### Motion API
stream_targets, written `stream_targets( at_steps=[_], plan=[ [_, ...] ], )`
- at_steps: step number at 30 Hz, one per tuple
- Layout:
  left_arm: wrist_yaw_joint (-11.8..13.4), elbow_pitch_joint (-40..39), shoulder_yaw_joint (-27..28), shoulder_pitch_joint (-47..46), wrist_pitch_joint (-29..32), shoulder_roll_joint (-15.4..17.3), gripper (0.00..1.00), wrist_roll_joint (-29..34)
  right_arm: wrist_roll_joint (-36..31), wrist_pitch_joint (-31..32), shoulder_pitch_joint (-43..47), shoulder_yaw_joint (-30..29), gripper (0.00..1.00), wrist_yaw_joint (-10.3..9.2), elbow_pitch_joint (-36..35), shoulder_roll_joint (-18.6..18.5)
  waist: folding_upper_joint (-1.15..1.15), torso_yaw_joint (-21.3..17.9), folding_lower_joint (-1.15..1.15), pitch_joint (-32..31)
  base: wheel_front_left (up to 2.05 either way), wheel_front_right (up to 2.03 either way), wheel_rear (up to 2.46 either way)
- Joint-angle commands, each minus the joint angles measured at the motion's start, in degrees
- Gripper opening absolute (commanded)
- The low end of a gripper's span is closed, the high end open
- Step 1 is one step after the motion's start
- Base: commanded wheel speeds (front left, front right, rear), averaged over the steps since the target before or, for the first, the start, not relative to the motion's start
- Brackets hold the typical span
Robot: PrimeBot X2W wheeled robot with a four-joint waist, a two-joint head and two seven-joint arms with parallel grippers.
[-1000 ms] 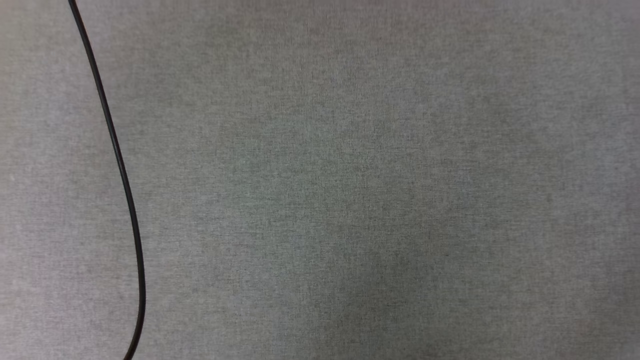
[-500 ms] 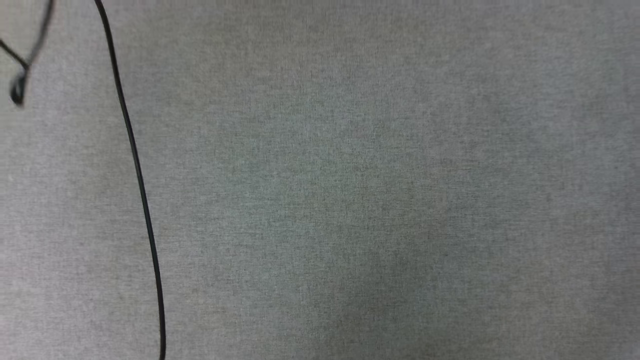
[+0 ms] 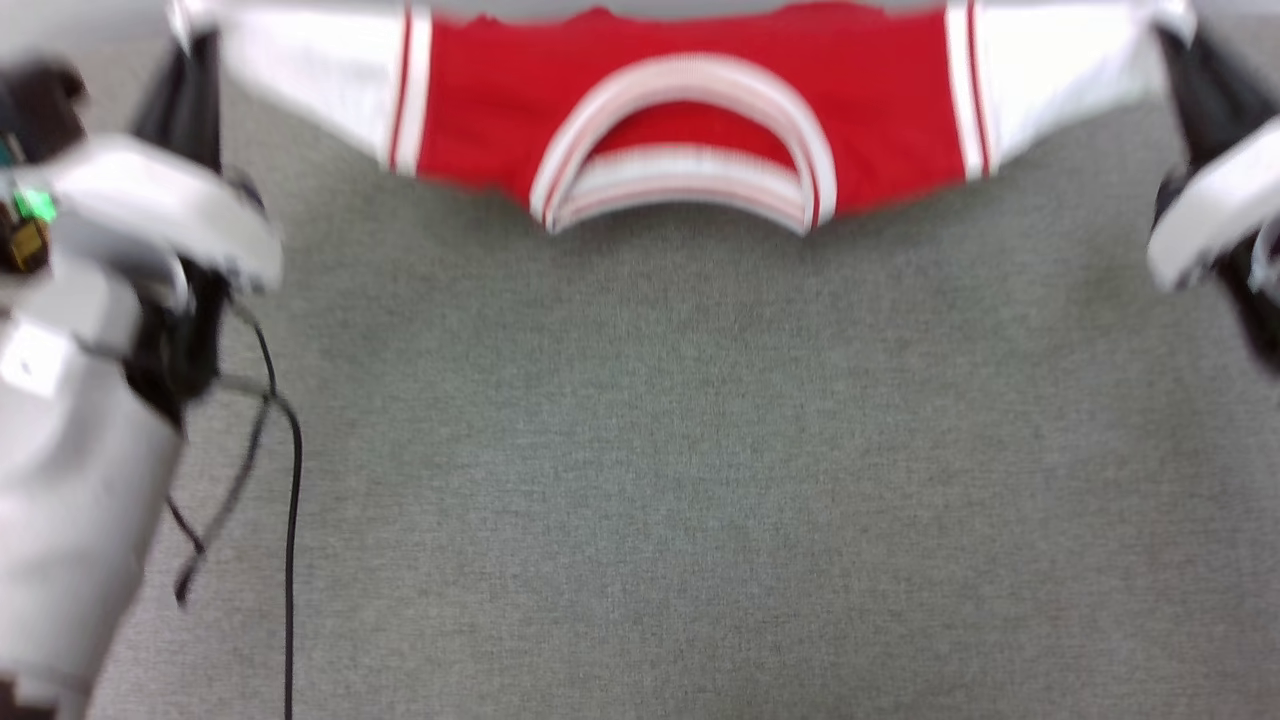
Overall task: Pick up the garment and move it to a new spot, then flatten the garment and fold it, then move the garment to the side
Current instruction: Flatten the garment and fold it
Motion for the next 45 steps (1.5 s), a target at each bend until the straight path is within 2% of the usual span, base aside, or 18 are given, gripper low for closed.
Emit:
stream_targets(
  at_steps=[1, 8, 15, 20, 24, 31, 38, 39, 40, 41, 44, 45],
  plan=[
    [1.15, -1.96, 0.40, 4.61, -0.38, 0.61, 0.00, -0.51, 0.95, -0.68, 4.40, -0.49, 0.00, -0.08, -1.09, -0.58, 0.00, 0.29, 0.01, -3.47, 0.00, 0.00, 0.00],
    [6.06, -11.29, 1.62, 24.00, -0.35, 3.28, 0.00, -2.65, 2.39, -0.36, 21.83, -4.66, 0.00, -0.09, -6.62, -1.59, 0.00, 0.62, 0.01, -9.25, 0.00, 0.00, 0.00],
    [10.89, -19.29, 2.07, 40.01, 0.13, 5.69, 0.00, -5.68, 1.34, 3.95, 39.51, -9.58, 0.00, -0.10, -13.93, -0.77, 0.00, 0.59, 0.01, -13.42, 0.00, 0.00, 0.00],
    [13.85, -22.17, 1.94, 48.57, 0.23, 6.91, 0.00, -6.98, -0.28, 7.87, 50.02, -14.09, 0.00, -0.11, -18.82, 0.42, 0.00, 0.33, 0.01, -15.18, 0.00, 0.00, 0.00],
    [15.11, -22.88, 1.84, 52.93, 0.26, 6.68, 0.00, -7.93, -1.45, 10.29, 56.84, -18.27, 0.00, -0.11, -20.64, 2.04, 0.00, 0.54, 0.01, -15.86, 0.00, 0.00, 0.00],
    [15.47, -22.44, 1.63, 56.70, 0.35, 6.08, 0.00, -9.29, -3.14, 13.78, 66.00, -22.29, 0.00, -0.12, -22.18, 4.36, 0.00, 1.10, 0.01, -16.22, 0.00, 0.00, 0.00],
    [15.55, -22.38, 1.20, 57.35, 0.16, 5.45, 0.00, -8.72, -4.08, 14.94, 68.33, -24.67, 0.00, -0.12, -25.06, 5.80, 0.00, 0.99, 0.01, -16.01, 0.00, 0.00, 0.00],
    [15.52, -22.55, 1.09, 57.16, 0.13, 5.29, 0.00, -8.47, -4.22, 15.16, 68.11, -25.08, 0.30, -0.12, -25.69, 6.03, 0.00, 0.97, 0.01, -15.97, 0.00, 0.00, 0.00],
    [15.54, -22.79, 1.03, 56.95, 0.11, 5.20, 0.00, -8.26, -4.62, 15.35, 67.67, -25.36, 0.85, -0.12, -26.40, 6.05, 0.00, 0.91, 0.01, -15.93, 0.00, 0.00, 0.00],
    [15.74, -23.17, 0.89, 56.67, 0.10, 5.10, 0.00, -8.09, -5.02, 15.22, 66.94, -25.82, 1.00, -0.11, -27.34, 5.75, 0.00, 0.89, 0.01, -15.85, 0.00, 0.00, 0.00],
    [15.96, -24.55, 0.30, 55.62, 0.09, 4.60, 0.00, -7.11, -5.74, 15.39, 64.83, -27.25, 1.00, -0.07, -30.68, 5.00, 0.00, 1.15, 0.01, -15.36, 0.00, 0.00, 0.00],
    [16.39, -25.85, -0.03, 54.99, 0.06, 4.35, 0.00, -6.32, -4.75, 15.96, 62.92, -29.30, 1.00, -0.07, -33.25, 4.39, 0.00, 1.50, 0.01, -14.76, 0.00, 0.00, 0.00]
  ],
)
